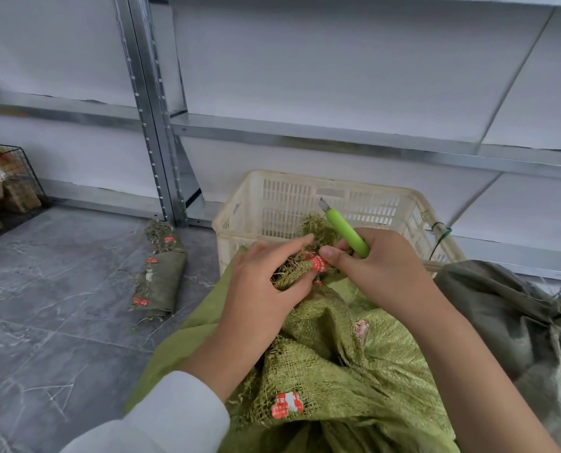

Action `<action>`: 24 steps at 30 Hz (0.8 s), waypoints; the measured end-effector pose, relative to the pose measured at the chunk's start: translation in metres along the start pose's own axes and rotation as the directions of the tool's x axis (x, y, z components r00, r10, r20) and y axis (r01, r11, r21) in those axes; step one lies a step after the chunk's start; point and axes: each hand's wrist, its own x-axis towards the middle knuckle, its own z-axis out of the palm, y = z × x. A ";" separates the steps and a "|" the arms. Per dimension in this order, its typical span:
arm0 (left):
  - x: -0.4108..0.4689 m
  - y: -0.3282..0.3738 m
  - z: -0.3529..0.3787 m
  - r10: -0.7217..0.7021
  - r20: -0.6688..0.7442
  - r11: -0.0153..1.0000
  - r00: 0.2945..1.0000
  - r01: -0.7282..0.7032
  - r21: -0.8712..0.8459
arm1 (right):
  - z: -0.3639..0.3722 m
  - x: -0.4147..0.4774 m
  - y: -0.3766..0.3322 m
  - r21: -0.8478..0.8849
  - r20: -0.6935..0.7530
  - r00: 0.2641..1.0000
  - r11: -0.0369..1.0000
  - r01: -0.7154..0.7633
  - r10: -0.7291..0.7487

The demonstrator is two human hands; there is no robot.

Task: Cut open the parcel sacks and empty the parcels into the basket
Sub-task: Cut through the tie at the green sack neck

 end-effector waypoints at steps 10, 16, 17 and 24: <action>0.002 -0.021 0.002 -0.083 0.074 0.993 0.994 0.090 -0.082 | -0.011 -0.008 -0.001 -0.036 0.228 0.965 0.989 0.142 -0.130; 0.004 -0.024 0.000 -0.152 0.155 0.967 0.976 0.179 -0.179 | -0.020 -0.010 0.001 -0.108 0.228 0.958 0.973 0.202 -0.173; 0.003 -0.024 0.000 -0.157 0.162 0.966 0.974 0.186 -0.182 | -0.025 -0.009 0.002 -0.141 0.197 0.964 0.968 0.208 -0.178; 0.002 -0.026 0.002 -0.167 0.137 0.967 0.976 0.189 -0.172 | -0.050 -0.013 0.002 -0.316 0.189 0.973 0.930 0.188 -0.133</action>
